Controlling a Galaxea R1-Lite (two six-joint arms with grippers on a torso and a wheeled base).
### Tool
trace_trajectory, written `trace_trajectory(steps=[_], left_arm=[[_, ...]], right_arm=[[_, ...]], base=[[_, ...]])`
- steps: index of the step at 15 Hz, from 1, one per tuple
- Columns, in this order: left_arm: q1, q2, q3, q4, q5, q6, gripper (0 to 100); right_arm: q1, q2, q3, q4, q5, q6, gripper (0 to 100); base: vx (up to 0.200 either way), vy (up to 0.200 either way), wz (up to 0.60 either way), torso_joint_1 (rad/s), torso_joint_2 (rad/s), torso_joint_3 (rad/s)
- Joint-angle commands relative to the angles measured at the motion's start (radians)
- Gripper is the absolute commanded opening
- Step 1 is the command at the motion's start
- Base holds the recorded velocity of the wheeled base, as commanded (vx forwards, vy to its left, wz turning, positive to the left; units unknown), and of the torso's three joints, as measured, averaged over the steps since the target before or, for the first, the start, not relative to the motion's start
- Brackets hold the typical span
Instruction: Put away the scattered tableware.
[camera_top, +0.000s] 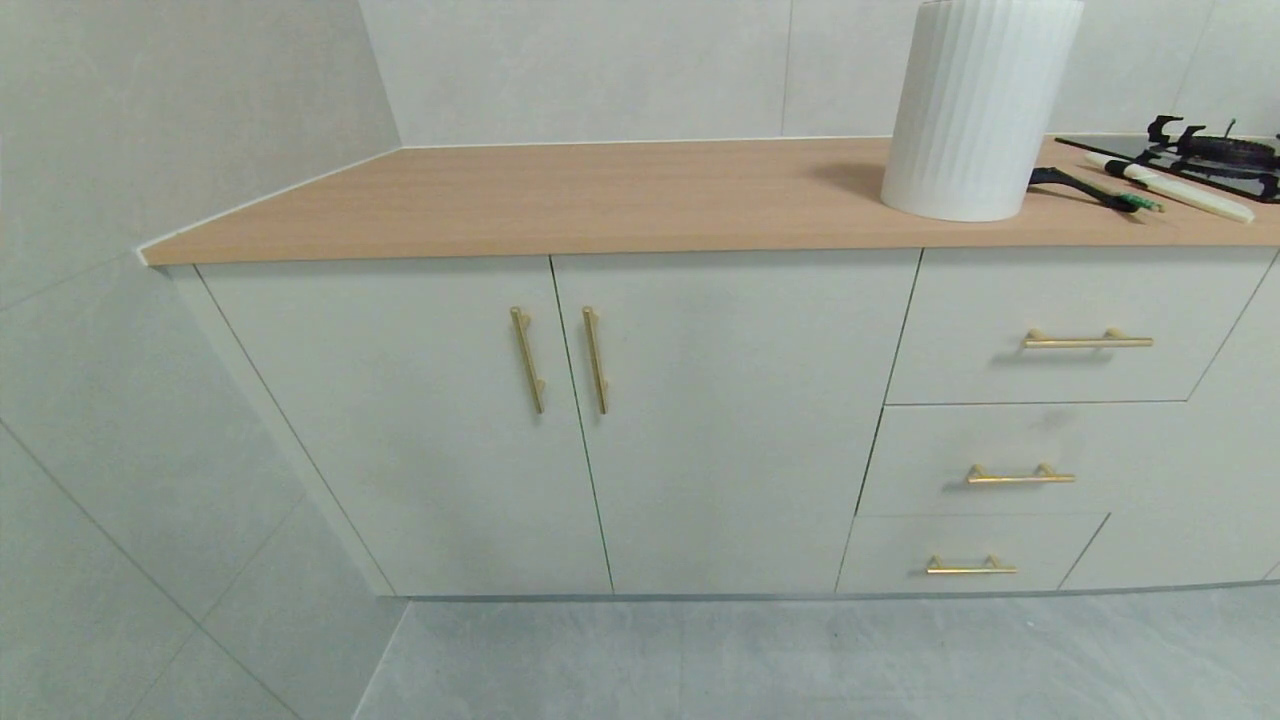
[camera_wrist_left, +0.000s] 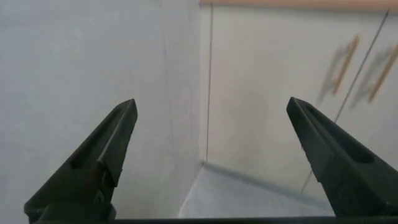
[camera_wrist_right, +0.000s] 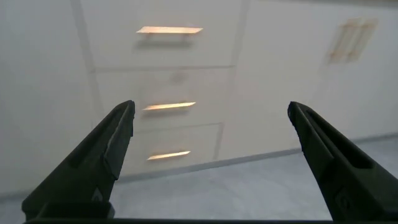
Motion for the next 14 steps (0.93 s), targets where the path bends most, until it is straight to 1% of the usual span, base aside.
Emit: trace_trajectory(steps=[1,2,3,4,5,6,7,8,9,10,11,13,14], left_arm=[[0.003,-0.007,0.202,-0.178,-0.065,0.022,100],[0.003,-0.007,0.274,-0.265,-0.073,0.037,100],[0.003,-0.007,0.3,-0.285,-0.079,0.04,100],[0.003,-0.007,0.329,-0.276,-0.105,0.037,100],[0.003,-0.007,0.329,-0.234,-0.133,0.036,100],[0.003,-0.007,0.329,-0.231,-0.136,0.036,100],[0.003,-0.007,0.329,-0.218,-0.19,0.034,100],[0.003,-0.007,0.329,-0.213,-0.242,0.02,100],[0.003,-0.006,0.329,-0.213,-0.268,0.006,100],[0.001,-0.006,0.329,-0.182,-0.328,0.003,100],[0.001,-0.006,0.329,-0.168,-0.361,0.002,100],[0.001,-0.006,0.329,-0.173,-0.36,0.005,100],[0.001,-0.006,0.329,-0.175,-0.358,-0.003,100]], right_arm=[[-0.003,-0.01,0.078,-0.023,0.073,0.023,100],[-0.001,-0.01,0.078,0.009,0.1,0.024,100],[-0.001,-0.01,0.076,0.026,0.113,0.026,100],[-0.001,-0.01,0.078,0.022,0.142,0.041,100],[-0.001,-0.01,0.076,0.023,0.162,0.054,100],[-0.001,-0.01,0.078,0.023,0.166,0.055,100],[-0.001,-0.01,0.079,0.048,0.202,0.069,100],[-0.001,-0.01,0.071,0.097,0.228,0.073,100],[-0.001,-0.01,0.076,0.081,0.236,0.077,100],[0.0,-0.01,0.076,0.08,0.239,0.078,100],[0.0,-0.01,0.076,0.08,0.239,0.089,100],[0.0,-0.01,0.076,0.08,0.239,0.09,100],[0.0,-0.01,0.076,0.078,0.241,0.089,100]], base=[[0.0,0.0,0.0,0.0,0.0,0.0],[0.0,0.0,0.0,0.0,0.0,0.0],[0.0,0.0,0.0,0.0,0.0,0.0],[0.0,0.0,0.0,0.0,0.0,0.0],[0.0,0.0,0.0,0.0,0.0,0.0],[0.0,0.0,0.0,0.0,0.0,0.0],[0.0,0.0,0.0,0.0,0.0,0.0],[0.0,0.0,0.0,0.0,0.0,0.0],[0.0,0.0,0.0,0.0,0.0,0.0],[0.0,0.0,0.0,0.0,0.0,0.0],[0.0,0.0,0.0,0.0,0.0,0.0],[0.0,0.0,0.0,0.0,0.0,0.0],[0.0,0.0,0.0,0.0,0.0,0.0]])
